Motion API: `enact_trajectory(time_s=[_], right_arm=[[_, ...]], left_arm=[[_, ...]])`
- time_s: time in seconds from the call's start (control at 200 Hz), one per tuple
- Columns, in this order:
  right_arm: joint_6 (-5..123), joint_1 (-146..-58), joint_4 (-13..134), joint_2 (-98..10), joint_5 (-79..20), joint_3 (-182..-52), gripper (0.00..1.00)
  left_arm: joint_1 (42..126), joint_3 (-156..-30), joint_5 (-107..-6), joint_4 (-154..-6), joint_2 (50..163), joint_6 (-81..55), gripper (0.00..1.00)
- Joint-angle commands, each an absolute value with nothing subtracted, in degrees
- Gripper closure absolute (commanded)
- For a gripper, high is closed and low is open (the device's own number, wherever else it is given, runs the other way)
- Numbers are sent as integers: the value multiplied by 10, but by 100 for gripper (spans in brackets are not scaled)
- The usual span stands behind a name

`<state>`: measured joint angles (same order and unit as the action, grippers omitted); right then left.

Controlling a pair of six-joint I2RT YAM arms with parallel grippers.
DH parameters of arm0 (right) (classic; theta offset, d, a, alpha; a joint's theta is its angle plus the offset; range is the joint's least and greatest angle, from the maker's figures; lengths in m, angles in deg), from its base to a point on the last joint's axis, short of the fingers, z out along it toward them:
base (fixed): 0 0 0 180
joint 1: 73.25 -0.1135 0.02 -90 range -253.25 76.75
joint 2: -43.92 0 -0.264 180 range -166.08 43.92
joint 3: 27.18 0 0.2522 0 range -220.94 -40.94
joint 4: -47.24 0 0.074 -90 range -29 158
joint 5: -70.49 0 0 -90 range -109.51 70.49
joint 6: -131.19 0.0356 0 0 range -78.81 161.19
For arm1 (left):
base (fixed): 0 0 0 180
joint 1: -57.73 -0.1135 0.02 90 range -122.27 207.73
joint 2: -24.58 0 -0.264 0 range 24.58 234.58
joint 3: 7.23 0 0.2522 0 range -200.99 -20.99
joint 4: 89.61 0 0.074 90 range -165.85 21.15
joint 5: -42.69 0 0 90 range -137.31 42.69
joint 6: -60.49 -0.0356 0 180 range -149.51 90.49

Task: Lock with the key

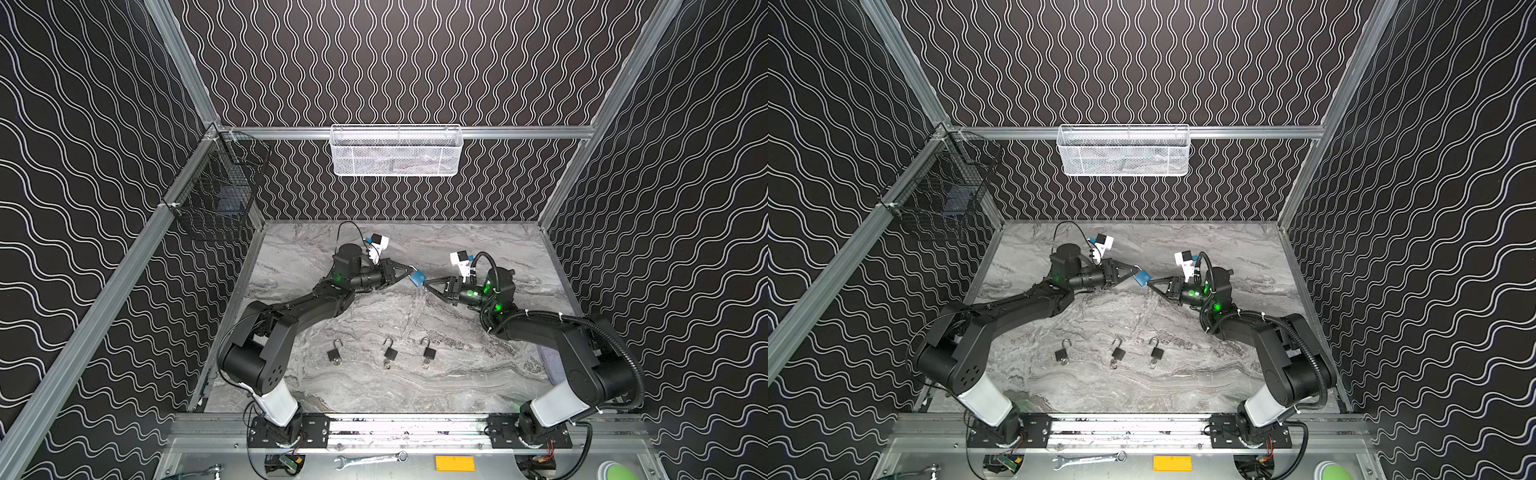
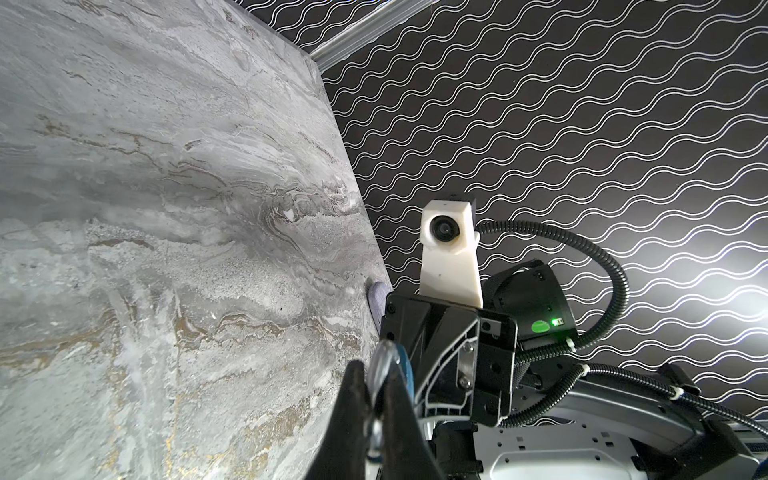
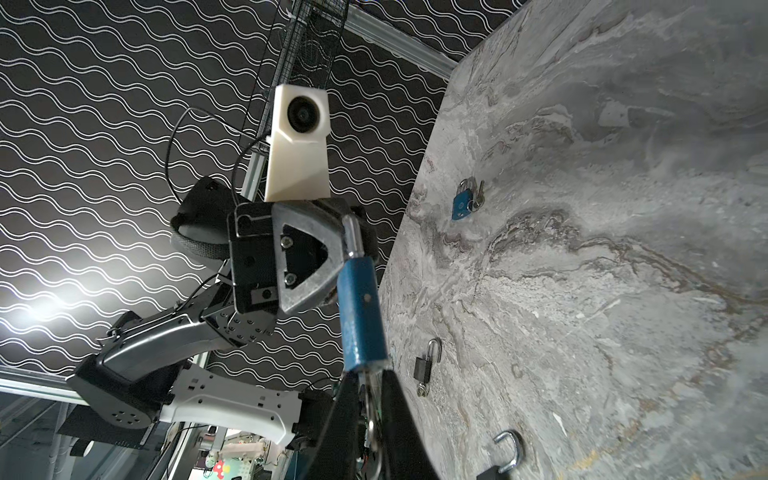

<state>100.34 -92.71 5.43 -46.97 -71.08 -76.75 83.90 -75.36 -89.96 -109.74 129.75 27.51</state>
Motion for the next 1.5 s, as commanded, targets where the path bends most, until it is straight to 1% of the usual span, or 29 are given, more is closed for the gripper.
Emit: enact_trajectory(time_s=[0.0, 0.135, 0.27, 0.566, 0.766, 0.926, 1.041, 1.136, 1.246, 1.351, 1.496], right_arm=[[1006, -929, 21, -465, -736, -770, 91], [1008, -929, 22, -468, -736, -773, 97], [1008, -929, 23, -470, -735, -774, 100], [987, -929, 55, -464, -722, -770, 100], [982, -929, 58, -458, -728, -768, 100], [982, -926, 60, -455, -726, -767, 100], [963, -921, 87, -454, -720, -768, 100], [932, -918, 131, -457, -716, -775, 100], [868, -917, 219, -462, -704, -795, 100], [820, -917, 284, -476, -694, -818, 100], [800, -917, 305, -512, -695, -840, 100]], left_arm=[[836, -750, -869, -1133, 1298, 282, 100], [836, -749, -868, -1144, 1295, 288, 100], [833, -746, -863, -1155, 1292, 299, 100], [819, -731, -860, -1188, 1289, 326, 100], [791, -723, -877, -1189, 1282, 323, 100], [782, -727, -891, -1154, 1278, 295, 100], [761, -737, -905, -1076, 1286, 269, 100], [732, -764, -919, -961, 1303, 223, 100], [700, -802, -925, -864, 1341, 175, 100], [686, -857, -906, -754, 1380, 119, 100], [674, -918, -896, -690, 1432, 89, 100]])
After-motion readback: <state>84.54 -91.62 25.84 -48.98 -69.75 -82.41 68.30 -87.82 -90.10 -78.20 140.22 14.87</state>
